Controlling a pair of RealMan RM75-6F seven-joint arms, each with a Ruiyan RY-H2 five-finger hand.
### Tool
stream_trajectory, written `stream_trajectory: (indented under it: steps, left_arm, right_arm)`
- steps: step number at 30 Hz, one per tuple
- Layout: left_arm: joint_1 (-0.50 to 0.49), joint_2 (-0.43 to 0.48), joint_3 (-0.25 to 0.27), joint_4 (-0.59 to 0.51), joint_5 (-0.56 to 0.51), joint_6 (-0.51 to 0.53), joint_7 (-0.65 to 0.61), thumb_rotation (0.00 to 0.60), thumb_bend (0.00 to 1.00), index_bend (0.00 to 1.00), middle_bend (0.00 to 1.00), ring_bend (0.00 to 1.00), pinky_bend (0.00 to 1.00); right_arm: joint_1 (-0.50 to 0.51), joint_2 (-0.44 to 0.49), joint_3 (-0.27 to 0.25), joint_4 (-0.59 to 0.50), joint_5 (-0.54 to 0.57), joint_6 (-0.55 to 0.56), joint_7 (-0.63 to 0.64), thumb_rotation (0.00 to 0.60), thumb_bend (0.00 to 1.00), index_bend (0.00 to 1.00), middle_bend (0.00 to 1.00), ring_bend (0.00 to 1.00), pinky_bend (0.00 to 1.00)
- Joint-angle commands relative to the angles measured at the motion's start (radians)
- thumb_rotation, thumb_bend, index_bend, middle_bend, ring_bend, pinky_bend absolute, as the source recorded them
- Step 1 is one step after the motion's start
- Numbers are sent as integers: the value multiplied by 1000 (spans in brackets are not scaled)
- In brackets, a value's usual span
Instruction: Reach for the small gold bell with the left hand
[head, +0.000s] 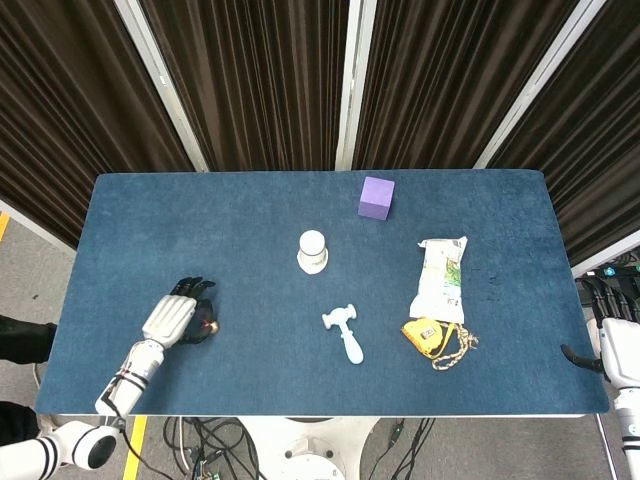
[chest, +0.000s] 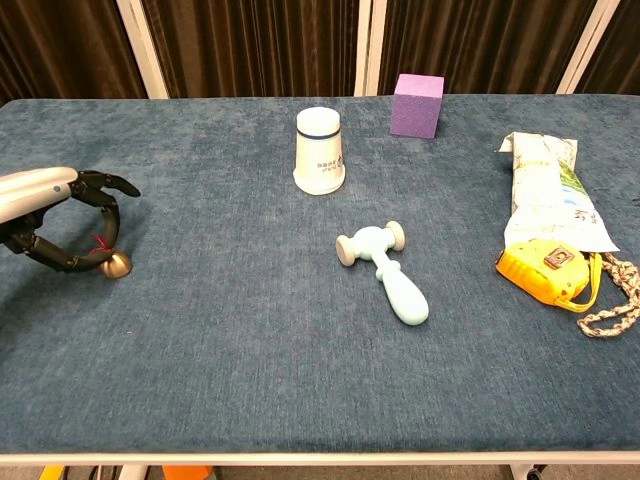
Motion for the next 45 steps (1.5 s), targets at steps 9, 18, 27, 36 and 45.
stream_trajectory:
  steps: [9,18,27,36,45]
  left_arm:
    - [-1,3,-1,-7,-9,0,8,600,394,590,134,0,0]
    - [6,40,-17,-59,-4,31,-12,600,408,607,150,0,0]
    - [29,125,-77,-222,-107,50,41,600,407,614,163,0,2]
    - [25,157,-86,-317,-98,-20,-61,600,431,629,174,0,5]
    - [18,124,-82,-225,-65,48,128,600,440,622,166,0,2]
  right_arm:
    - [0,-1,0,2,1,-1,2,600,77,0,0,0,0]
    - [-2,1,1,2,1,1,4,600,79,0,0,0,0]
    - [1,1,0,3,1,-5,4,600,78,0,0,0,0]
    - [-1,5,1,-1,2,-2,2,600,78,0,0,0,0]
    - [1,-2,0,11,5,-10,10,600,78,0,0,0,0]
